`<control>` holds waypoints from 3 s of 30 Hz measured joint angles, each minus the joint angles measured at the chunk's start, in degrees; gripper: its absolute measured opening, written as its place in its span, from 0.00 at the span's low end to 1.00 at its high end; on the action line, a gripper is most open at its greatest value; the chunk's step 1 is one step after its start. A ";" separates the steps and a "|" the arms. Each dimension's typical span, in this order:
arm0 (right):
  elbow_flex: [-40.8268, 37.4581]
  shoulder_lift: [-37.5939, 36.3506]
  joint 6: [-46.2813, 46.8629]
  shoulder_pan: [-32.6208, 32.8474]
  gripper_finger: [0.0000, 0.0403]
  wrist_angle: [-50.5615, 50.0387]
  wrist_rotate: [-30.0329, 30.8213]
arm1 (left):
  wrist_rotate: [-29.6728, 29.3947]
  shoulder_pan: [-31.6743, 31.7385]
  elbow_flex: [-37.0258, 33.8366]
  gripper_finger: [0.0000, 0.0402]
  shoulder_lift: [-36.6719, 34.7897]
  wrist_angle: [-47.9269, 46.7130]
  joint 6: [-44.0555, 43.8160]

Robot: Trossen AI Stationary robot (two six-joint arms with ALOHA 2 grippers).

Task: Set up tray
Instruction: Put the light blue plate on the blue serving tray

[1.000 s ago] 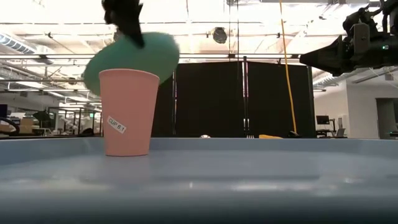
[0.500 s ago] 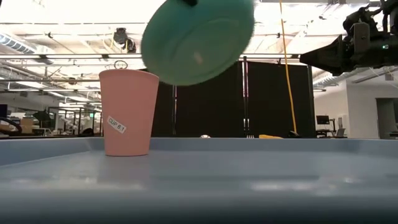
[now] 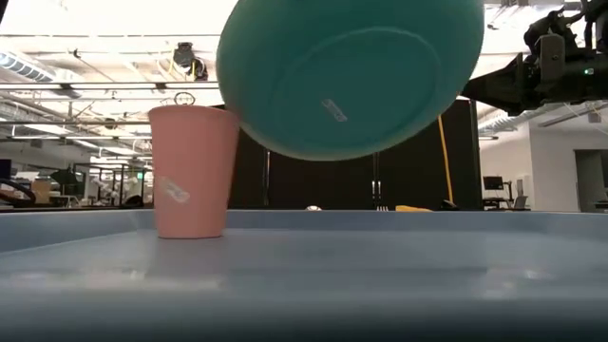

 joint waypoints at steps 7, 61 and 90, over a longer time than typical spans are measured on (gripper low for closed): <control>0.01 0.00 0.37 0.00 0.22 0.24 0.00 | 1.13 -1.94 0.00 0.02 0.16 3.87 1.49; 0.01 0.26 1.95 0.00 0.22 -0.04 -0.02 | 27.73 -3.75 -12.55 0.02 6.91 23.61 -5.28; 0.02 0.26 1.97 0.00 0.22 0.07 -0.02 | 26.98 -3.70 -14.05 0.13 7.11 21.39 -11.59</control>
